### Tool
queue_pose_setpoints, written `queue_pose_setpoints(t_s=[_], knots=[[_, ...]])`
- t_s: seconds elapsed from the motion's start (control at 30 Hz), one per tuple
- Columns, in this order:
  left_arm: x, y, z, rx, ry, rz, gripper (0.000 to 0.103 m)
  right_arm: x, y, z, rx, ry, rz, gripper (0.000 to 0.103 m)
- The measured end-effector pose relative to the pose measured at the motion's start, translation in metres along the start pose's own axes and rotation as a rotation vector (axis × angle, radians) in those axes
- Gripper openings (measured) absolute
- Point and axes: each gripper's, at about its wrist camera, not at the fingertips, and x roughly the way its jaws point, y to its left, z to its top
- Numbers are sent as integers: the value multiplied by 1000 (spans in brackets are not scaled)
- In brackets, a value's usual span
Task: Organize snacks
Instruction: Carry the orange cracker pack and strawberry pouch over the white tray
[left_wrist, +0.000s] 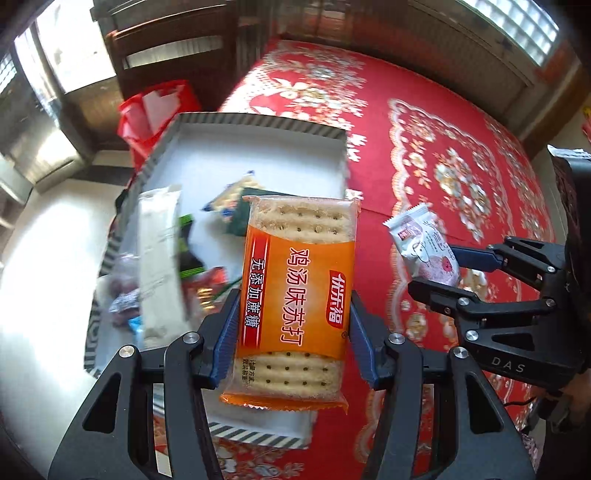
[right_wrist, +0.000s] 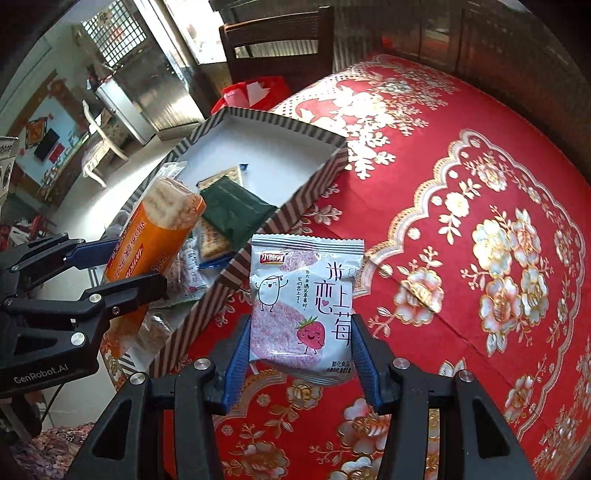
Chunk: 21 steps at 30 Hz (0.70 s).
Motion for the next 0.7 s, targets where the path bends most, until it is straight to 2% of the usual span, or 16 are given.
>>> queue_pose_setpoints(t_s=[0.37, 0.53, 0.7], knots=[[3, 68, -7, -149, 0, 76, 54, 24, 45, 32, -103, 36, 30, 50], [10, 86, -7, -193, 11, 103, 54, 38, 59, 47, -134, 56, 35, 50], [17, 89, -6, -201, 23, 101, 54, 52, 69, 60, -152, 82, 27, 50]])
